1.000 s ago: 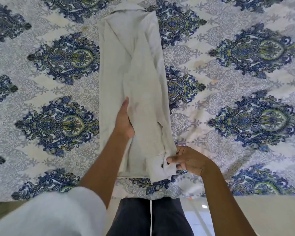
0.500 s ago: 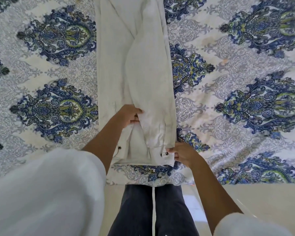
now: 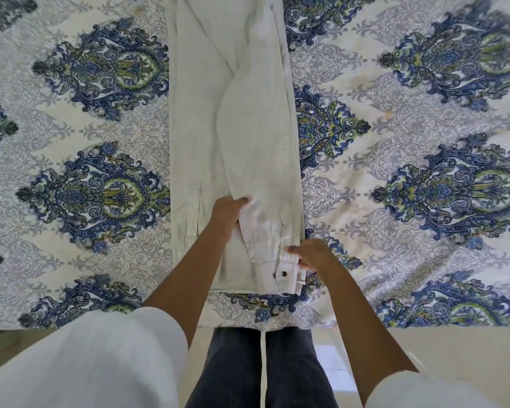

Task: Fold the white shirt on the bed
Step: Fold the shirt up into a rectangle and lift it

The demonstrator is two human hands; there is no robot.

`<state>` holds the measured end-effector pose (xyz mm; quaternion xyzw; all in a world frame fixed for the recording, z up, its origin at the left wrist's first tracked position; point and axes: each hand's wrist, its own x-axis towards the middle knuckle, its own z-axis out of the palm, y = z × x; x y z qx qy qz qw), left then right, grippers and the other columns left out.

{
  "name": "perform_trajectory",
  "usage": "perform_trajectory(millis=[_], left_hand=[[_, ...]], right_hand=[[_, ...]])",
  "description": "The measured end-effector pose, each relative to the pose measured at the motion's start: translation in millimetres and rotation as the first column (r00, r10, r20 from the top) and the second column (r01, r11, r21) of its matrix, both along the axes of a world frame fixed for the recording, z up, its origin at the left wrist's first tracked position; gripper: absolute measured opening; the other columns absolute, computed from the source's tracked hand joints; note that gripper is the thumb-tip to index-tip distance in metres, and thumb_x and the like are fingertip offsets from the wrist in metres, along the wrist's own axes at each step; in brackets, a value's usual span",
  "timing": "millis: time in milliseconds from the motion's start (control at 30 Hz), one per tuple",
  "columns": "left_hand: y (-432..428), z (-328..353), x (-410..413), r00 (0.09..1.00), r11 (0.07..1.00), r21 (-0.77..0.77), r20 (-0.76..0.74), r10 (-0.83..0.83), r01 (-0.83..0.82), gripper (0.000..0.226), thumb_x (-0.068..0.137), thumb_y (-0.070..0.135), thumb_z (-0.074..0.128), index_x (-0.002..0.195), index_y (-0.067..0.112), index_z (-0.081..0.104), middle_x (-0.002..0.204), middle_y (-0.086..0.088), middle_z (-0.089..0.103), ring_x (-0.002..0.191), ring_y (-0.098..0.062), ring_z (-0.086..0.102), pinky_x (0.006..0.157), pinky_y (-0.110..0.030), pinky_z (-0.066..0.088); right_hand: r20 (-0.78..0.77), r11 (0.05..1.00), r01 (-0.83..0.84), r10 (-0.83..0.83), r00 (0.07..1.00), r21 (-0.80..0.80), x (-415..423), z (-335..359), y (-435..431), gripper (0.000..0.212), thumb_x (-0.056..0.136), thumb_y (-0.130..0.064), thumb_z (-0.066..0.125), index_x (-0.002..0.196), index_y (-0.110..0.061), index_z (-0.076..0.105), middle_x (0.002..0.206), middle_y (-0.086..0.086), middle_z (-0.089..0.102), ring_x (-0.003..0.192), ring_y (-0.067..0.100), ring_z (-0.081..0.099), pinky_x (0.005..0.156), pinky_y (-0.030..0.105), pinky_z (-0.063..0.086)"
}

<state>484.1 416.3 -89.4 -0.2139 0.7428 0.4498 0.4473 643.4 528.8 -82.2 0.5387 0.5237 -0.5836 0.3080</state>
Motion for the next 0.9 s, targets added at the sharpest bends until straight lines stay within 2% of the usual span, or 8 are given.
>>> perform_trajectory(millis=[167, 267, 367, 467, 567, 733, 833, 900], left_hand=[[24.4, 0.5, -64.4, 0.975, 0.975, 0.052, -0.039, 0.217, -0.215, 0.031, 0.092, 0.027, 0.056, 0.105, 0.000, 0.061, 0.095, -0.013, 0.065, 0.073, -0.021, 0.062, 0.065, -0.029, 0.050], [38.1, 6.1, -99.4, 0.968, 0.958, 0.145, 0.001, 0.249, -0.247, 0.038, 0.093, 0.025, 0.055, 0.120, -0.002, 0.056, 0.106, -0.011, 0.064, 0.096, -0.027, 0.063, 0.074, -0.031, 0.051], [52.2, 7.1, -130.1, 0.960, 0.948, 0.153, 0.031, 0.278, -0.280, 0.042, 0.093, 0.030, 0.054, 0.123, 0.002, 0.055, 0.113, -0.010, 0.063, 0.103, -0.028, 0.061, 0.084, -0.038, 0.050], [64.1, 8.3, -153.9, 0.948, 0.933, 0.170, 0.086, 0.307, -0.317, 0.038, 0.095, 0.038, 0.047, 0.108, 0.004, 0.060, 0.094, -0.007, 0.065, 0.087, -0.023, 0.062, 0.073, -0.036, 0.050], [73.3, 8.7, -174.0, 0.962, 0.939, 0.215, 0.109, 0.249, -0.267, 0.027, 0.095, 0.031, 0.050, 0.084, 0.008, 0.060, 0.078, -0.004, 0.066, 0.076, -0.020, 0.060, 0.064, -0.030, 0.048], [86.2, 2.8, -195.9, 0.954, 0.985, 0.099, -0.280, -0.106, 0.138, 0.006, 0.084, 0.015, 0.066, 0.088, 0.013, 0.062, 0.083, -0.005, 0.063, 0.075, -0.017, 0.057, 0.069, -0.024, 0.048], [84.4, -5.5, -199.6, 0.926, 0.989, 0.086, -0.370, -0.078, 0.117, 0.014, 0.086, 0.004, 0.059, 0.078, 0.014, 0.063, 0.067, 0.002, 0.057, 0.058, -0.008, 0.047, 0.050, -0.009, 0.039], [81.9, -10.3, -199.2, 0.910, 0.994, 0.044, -0.408, -0.069, 0.095, 0.023, 0.089, 0.006, 0.055, 0.071, 0.018, 0.061, 0.067, 0.002, 0.058, 0.059, -0.010, 0.049, 0.052, -0.011, 0.040]], right_hand=[[-0.158, 0.963, 0.033, 0.010, 0.987, 0.268, -48.9, -4.8, 31.5, 0.030, 0.094, -0.022, 0.053, 0.099, 0.005, 0.063, 0.098, 0.021, 0.061, 0.093, 0.033, 0.057, 0.096, 0.049, 0.045], [-0.227, 0.949, 0.111, -0.044, 0.973, 0.294, -87.1, -11.2, 54.1, 0.027, 0.093, -0.021, 0.053, 0.068, -0.010, 0.055, 0.073, 0.011, 0.054, 0.078, 0.026, 0.050, 0.076, 0.037, 0.042], [-0.272, 0.945, 0.177, -0.100, 0.957, 0.274, -130.4, -18.2, 77.8, 0.024, 0.091, -0.019, 0.056, 0.071, -0.008, 0.053, 0.065, 0.005, 0.045, 0.063, 0.018, 0.042, 0.064, 0.031, 0.037], [-0.294, 0.946, 0.145, -0.057, 0.954, 0.289, -174.2, -23.9, 103.5, 0.033, 0.091, -0.021, 0.057, 0.060, -0.016, 0.047, 0.059, 0.002, 0.042, 0.053, 0.014, 0.038, 0.053, 0.025, 0.032], [-0.335, 0.945, 0.169, -0.068, 0.940, 0.281, -217.8, -25.3, 128.0, 0.031, 0.090, -0.020, 0.059, 0.062, -0.015, 0.049, 0.063, 0.006, 0.047, 0.055, 0.017, 0.044, 0.055, 0.028, 0.038], [-0.382, 0.944, 0.179, -0.063, 0.922, 0.277, -288.5, -24.6, 163.9, 0.017, 0.089, -0.021, 0.061, 0.079, -0.008, 0.056, 0.078, 0.010, 0.055, 0.066, 0.022, 0.053, 0.052, 0.027, 0.043], [-0.430, 0.930, 0.174, -0.019, 0.903, 0.325, -328.3, -22.5, 181.6, 0.014, 0.089, -0.021, 0.059, 0.082, -0.009, 0.056, 0.085, 0.012, 0.056, 0.074, 0.024, 0.053, 0.051, 0.028, 0.041], [-0.440, 0.913, 0.159, 0.024, 0.897, 0.375, -351.5, -20.4, 190.6, 0.020, 0.088, -0.022, 0.058, 0.070, -0.015, 0.053, 0.085, 0.013, 0.057, 0.073, 0.024, 0.052, 0.054, 0.030, 0.038]])
